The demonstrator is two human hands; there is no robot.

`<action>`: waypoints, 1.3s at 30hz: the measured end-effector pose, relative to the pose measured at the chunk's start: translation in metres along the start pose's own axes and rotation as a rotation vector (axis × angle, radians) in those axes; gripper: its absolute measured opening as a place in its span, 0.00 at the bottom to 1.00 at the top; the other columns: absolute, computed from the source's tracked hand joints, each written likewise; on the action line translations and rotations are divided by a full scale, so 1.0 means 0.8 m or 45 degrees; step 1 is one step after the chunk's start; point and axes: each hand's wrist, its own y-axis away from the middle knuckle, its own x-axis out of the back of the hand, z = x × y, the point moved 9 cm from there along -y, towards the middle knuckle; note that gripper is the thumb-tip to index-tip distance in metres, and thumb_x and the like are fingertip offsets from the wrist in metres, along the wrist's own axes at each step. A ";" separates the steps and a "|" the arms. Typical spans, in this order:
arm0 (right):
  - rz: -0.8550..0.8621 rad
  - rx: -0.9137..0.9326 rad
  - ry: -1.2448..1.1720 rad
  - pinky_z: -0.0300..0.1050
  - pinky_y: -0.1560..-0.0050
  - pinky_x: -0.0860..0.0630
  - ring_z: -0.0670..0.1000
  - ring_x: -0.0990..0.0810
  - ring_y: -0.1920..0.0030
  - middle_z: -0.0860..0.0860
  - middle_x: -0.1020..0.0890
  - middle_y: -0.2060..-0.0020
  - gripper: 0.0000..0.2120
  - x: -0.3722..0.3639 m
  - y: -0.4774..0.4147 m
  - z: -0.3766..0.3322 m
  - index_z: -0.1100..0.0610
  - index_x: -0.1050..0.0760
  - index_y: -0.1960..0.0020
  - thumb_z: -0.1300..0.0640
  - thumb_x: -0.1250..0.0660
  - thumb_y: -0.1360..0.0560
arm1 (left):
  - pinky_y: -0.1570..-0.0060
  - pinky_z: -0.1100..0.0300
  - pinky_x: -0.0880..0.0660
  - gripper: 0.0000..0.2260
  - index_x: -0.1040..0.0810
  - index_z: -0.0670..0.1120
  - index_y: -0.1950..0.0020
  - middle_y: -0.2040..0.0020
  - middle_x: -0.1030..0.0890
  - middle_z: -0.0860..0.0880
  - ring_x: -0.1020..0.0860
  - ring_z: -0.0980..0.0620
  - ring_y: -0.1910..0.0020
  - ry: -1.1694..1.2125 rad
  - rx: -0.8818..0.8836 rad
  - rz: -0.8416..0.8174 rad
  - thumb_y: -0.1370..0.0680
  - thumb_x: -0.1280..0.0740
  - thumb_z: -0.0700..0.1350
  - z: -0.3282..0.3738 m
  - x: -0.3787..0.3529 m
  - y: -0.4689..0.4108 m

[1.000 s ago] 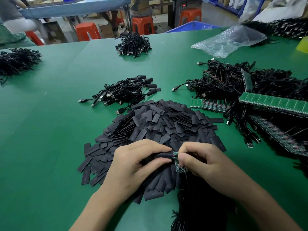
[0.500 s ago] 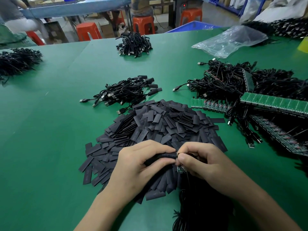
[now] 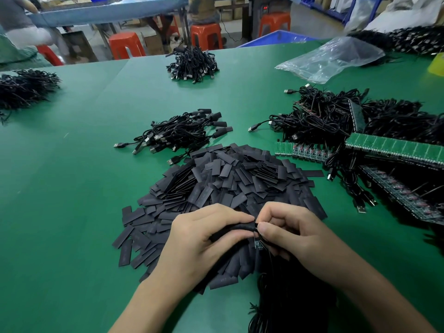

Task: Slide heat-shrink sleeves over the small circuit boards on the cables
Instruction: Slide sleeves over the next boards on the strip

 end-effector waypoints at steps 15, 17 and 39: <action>-0.043 -0.009 -0.009 0.43 0.66 0.34 0.48 0.30 0.69 0.48 0.25 0.70 0.09 -0.005 0.000 0.003 0.51 0.25 0.59 0.53 0.36 0.20 | 0.52 0.61 0.21 0.07 0.15 0.47 0.45 0.49 0.17 0.57 0.17 0.58 0.51 0.026 -0.076 -0.048 0.23 0.24 0.43 0.000 -0.003 0.001; -0.042 -0.016 -0.006 0.42 0.66 0.34 0.47 0.30 0.70 0.48 0.24 0.70 0.09 -0.004 0.000 0.004 0.51 0.25 0.59 0.52 0.36 0.21 | 0.53 0.60 0.21 0.07 0.15 0.48 0.44 0.49 0.16 0.58 0.17 0.58 0.51 0.030 -0.087 -0.054 0.22 0.25 0.44 0.000 -0.003 0.000; 0.053 0.063 0.099 0.41 0.66 0.33 0.46 0.30 0.69 0.47 0.25 0.71 0.09 0.005 -0.001 0.001 0.52 0.23 0.57 0.49 0.35 0.21 | 0.53 0.61 0.22 0.05 0.13 0.51 0.51 0.54 0.15 0.59 0.16 0.55 0.54 0.163 0.213 -0.016 0.26 0.22 0.46 -0.016 -0.002 -0.004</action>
